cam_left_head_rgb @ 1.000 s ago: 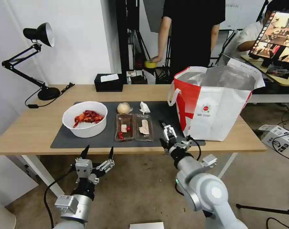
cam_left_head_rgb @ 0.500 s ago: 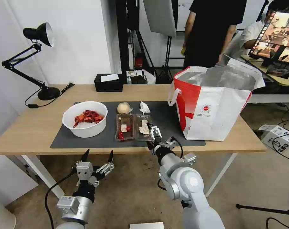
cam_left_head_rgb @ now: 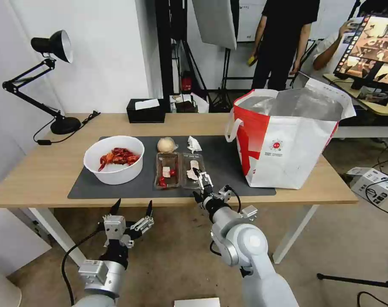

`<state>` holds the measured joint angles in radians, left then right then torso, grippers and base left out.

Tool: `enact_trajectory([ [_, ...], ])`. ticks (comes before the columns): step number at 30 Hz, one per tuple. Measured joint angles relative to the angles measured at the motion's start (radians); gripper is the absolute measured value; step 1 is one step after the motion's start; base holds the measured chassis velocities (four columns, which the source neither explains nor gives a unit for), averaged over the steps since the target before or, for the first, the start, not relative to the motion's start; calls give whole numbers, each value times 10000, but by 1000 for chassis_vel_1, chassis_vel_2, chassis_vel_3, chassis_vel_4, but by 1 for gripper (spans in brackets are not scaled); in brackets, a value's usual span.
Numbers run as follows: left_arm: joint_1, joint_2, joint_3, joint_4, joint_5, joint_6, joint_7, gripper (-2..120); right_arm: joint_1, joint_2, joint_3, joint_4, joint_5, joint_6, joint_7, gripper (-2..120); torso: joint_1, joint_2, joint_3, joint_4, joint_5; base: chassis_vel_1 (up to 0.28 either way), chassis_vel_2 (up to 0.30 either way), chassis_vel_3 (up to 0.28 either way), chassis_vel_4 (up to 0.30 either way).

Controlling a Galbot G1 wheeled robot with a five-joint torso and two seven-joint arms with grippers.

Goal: Pick up the trash from the table and place it into the takeout bag.

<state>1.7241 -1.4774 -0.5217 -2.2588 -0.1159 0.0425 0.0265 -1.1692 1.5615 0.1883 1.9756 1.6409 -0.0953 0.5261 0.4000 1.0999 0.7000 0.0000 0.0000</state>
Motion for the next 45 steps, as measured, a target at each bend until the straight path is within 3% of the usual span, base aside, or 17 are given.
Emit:
enact_trajectory([
  [14, -156, -27, 28, 172, -4, 12, -1, 100, -7, -10, 6, -152, 102, -5, -116, 100, 0, 0, 0, 0, 0, 0, 0, 0, 0],
  [23, -243, -7, 28, 206, -15, 13, -1, 100, -334, -436, 79, -479, 389, -295, -1816, 100, 0, 0, 0, 0, 1, 0, 0, 0, 0],
  [27, -307, -12, 30, 247, -27, 12, -1, 100, -359, -584, 86, -428, 621, -430, -2107, 100, 0, 0, 0, 0, 0, 0, 0, 0, 0],
  [45, -273, 30, -39, 198, -81, -17, -2, 100, -180, -302, 88, -546, 676, -294, -1588, 100, 0, 0, 0, 0, 0, 0, 0, 0, 0],
])
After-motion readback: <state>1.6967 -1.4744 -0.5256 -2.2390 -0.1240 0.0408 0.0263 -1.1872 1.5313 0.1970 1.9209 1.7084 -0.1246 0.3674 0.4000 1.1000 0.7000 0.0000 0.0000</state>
